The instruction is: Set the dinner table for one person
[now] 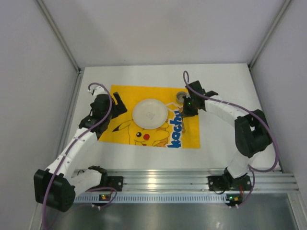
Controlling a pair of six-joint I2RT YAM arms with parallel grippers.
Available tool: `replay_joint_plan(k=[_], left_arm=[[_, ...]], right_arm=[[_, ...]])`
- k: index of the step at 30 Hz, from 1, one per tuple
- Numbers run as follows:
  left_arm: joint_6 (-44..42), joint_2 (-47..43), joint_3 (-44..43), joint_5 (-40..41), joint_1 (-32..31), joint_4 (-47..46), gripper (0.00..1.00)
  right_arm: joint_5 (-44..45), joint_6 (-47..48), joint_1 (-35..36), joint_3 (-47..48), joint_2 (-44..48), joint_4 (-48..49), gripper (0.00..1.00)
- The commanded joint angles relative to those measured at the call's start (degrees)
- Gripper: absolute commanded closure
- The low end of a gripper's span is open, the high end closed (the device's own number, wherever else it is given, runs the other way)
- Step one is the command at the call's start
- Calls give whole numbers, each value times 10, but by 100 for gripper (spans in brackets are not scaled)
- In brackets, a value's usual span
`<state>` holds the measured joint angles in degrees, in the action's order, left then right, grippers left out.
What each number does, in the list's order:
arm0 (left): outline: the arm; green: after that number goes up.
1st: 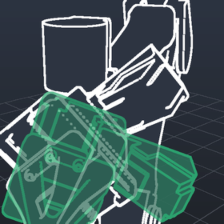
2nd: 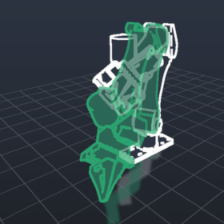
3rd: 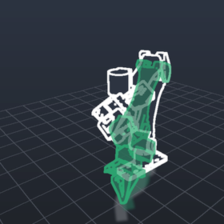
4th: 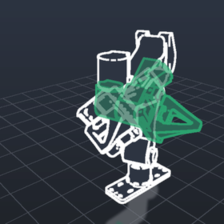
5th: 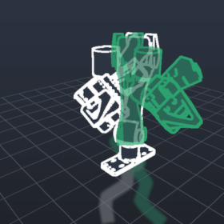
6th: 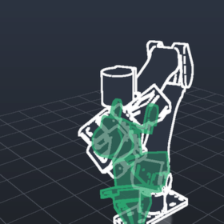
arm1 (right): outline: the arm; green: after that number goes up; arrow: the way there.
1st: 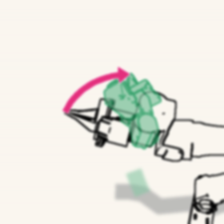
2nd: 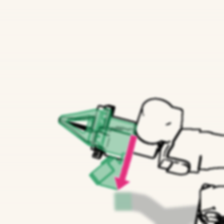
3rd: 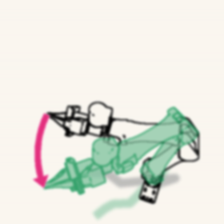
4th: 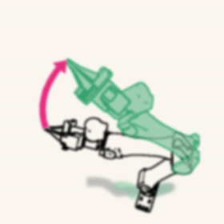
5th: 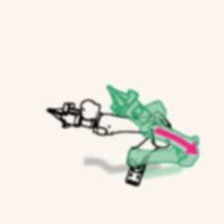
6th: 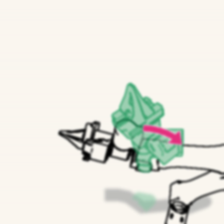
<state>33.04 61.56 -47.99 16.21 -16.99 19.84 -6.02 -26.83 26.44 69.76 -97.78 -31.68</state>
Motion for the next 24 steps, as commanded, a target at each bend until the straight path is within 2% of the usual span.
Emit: replay_joint_plan(k=[1,2,4,5,8,11,16,22,24], left_arm=[[-12,-22,-5,15,3,-13,5],[-14,-26,-4,18,3,-10,5],[-15,-27,-4,20,3,-10,4],[-15,-28,-4,21,3,-9,4],[-14,-27,-4,21,3,-10,4],[-16,-25,-7,22,4,-12,4],[-17,-21,-10,23,4,-15,5],[-11,-15,1,0,4,-30,5],[-10,-10,5,-16,4,-41,5]], right_arm=[[-33,-27,4,-4,-12,65,100],[-34,-28,3,-3,-15,73,100],[-35,-29,5,5,-29,79,88],[-36,-30,4,7,-39,82,67],[-36,-31,4,13,-47,87,34],[-29,-29,3,11,-34,82,29],[5,-13,-26,-19,36,56,29],[68,-7,-167,-101,160,-11,29],[149,-20,-219,-112,190,-49,29]])
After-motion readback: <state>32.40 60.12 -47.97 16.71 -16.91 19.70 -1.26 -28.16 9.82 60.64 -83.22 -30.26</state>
